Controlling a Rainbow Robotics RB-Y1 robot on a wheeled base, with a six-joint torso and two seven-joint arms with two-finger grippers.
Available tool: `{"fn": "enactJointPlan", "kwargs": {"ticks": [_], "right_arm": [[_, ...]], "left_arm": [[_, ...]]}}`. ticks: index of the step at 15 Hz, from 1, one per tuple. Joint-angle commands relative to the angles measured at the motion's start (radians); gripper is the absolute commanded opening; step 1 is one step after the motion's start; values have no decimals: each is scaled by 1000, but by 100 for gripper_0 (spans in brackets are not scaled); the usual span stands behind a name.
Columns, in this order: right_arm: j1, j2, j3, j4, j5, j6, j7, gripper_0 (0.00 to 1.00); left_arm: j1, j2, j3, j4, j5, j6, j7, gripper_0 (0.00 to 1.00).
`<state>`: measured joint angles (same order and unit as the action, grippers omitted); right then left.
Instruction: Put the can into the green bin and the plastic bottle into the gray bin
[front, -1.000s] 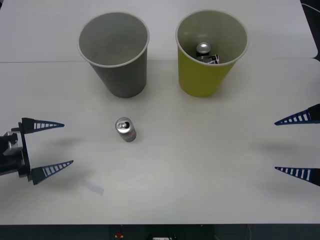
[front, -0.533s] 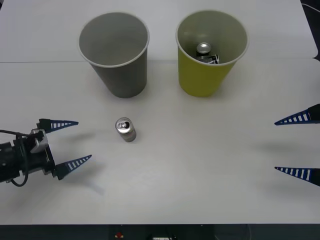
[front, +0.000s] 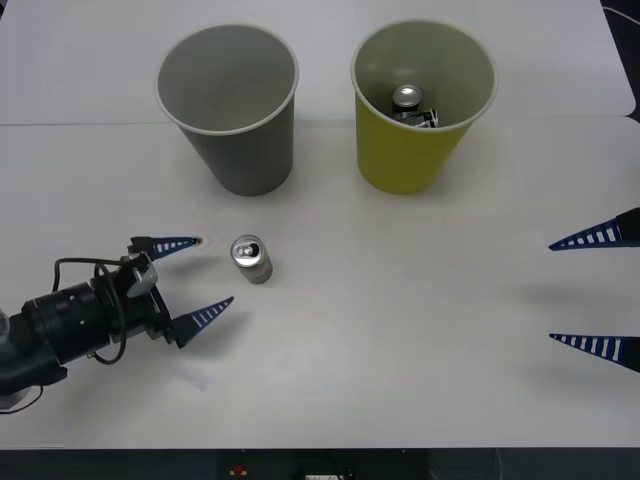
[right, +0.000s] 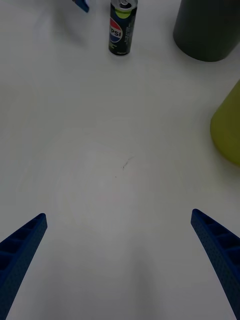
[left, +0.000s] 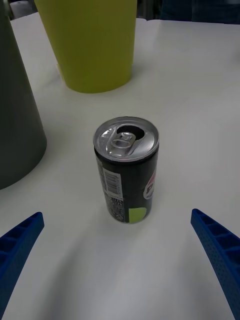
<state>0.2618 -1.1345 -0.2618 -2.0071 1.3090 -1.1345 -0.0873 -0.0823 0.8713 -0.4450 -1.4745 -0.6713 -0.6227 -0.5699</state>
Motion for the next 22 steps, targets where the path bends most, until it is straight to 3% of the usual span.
{"fn": "enactJointPlan", "kwargs": {"ticks": [1, 8, 14, 15, 16, 22], "right_arm": [[0, 0, 0, 0, 0, 0, 0, 100], [0, 0, 0, 0, 0, 0, 0, 100], [0, 0, 0, 0, 0, 0, 0, 100], [0, 0, 0, 0, 0, 0, 0, 100], [0, 0, 0, 0, 0, 0, 0, 100], [0, 0, 0, 0, 0, 0, 0, 100]], "left_arm": [[-56, -48, -38, 66, -1, 0, -2, 100], [-146, -169, -72, 151, -60, 44, 4, 100], [-159, -206, -77, 151, -96, 78, 13, 97], [-159, -210, -77, 151, -102, 80, 16, 60], [-159, -215, -77, 151, -103, 80, 18, 0], [-157, -232, -77, 151, -128, 80, 22, 0]]}}
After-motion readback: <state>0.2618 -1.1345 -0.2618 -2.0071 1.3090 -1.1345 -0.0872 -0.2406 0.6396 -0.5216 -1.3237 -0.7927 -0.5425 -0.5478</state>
